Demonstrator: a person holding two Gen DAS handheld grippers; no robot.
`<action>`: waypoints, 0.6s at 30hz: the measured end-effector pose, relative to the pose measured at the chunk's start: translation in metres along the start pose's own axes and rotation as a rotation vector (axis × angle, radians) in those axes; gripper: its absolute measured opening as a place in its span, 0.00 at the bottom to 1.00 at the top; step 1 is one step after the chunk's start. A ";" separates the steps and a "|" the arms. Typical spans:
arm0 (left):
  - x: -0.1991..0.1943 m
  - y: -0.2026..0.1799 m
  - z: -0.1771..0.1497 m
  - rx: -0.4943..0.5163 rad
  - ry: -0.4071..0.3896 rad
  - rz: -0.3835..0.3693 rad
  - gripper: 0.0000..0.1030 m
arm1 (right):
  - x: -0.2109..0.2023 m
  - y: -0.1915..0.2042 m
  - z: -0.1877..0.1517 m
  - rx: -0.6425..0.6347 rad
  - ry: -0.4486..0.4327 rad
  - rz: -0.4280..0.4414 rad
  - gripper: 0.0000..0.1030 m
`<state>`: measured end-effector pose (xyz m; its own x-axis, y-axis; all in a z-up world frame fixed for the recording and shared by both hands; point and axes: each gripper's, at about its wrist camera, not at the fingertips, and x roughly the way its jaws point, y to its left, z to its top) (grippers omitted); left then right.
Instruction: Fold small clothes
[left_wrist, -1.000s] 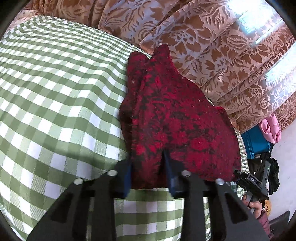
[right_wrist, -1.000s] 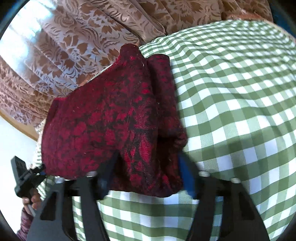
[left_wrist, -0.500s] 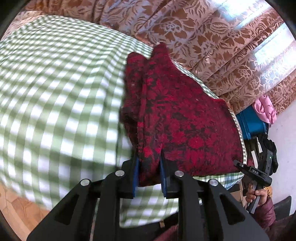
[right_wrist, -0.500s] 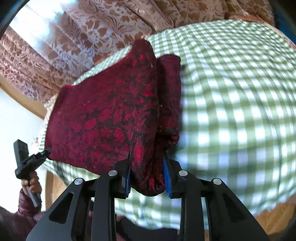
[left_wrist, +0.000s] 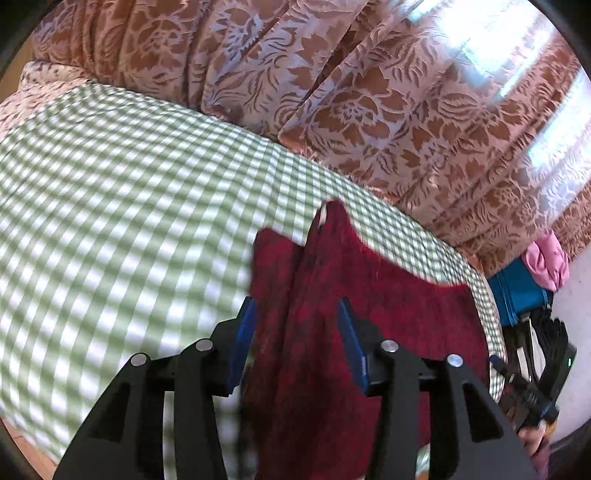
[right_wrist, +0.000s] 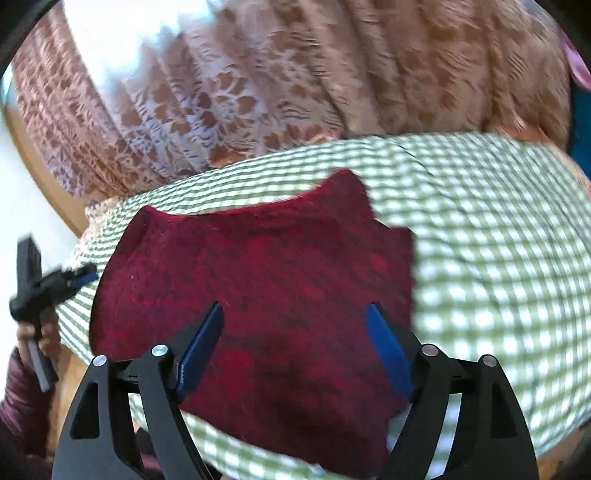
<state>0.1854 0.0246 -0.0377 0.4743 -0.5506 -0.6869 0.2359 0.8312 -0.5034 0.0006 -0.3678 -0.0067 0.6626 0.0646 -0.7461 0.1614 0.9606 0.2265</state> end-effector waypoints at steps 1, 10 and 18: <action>0.010 -0.006 0.010 0.005 0.010 -0.003 0.46 | 0.008 0.009 0.003 -0.023 -0.002 -0.009 0.76; 0.076 -0.019 0.018 -0.012 0.013 0.268 0.35 | 0.073 0.035 0.025 -0.119 -0.032 -0.141 0.76; 0.083 -0.009 0.000 -0.036 -0.030 0.305 0.46 | 0.114 0.018 0.008 -0.108 -0.046 -0.140 0.80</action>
<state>0.2225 -0.0286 -0.0896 0.5436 -0.2729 -0.7937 0.0484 0.9543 -0.2950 0.0850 -0.3455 -0.0828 0.6720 -0.0821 -0.7360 0.1767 0.9829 0.0517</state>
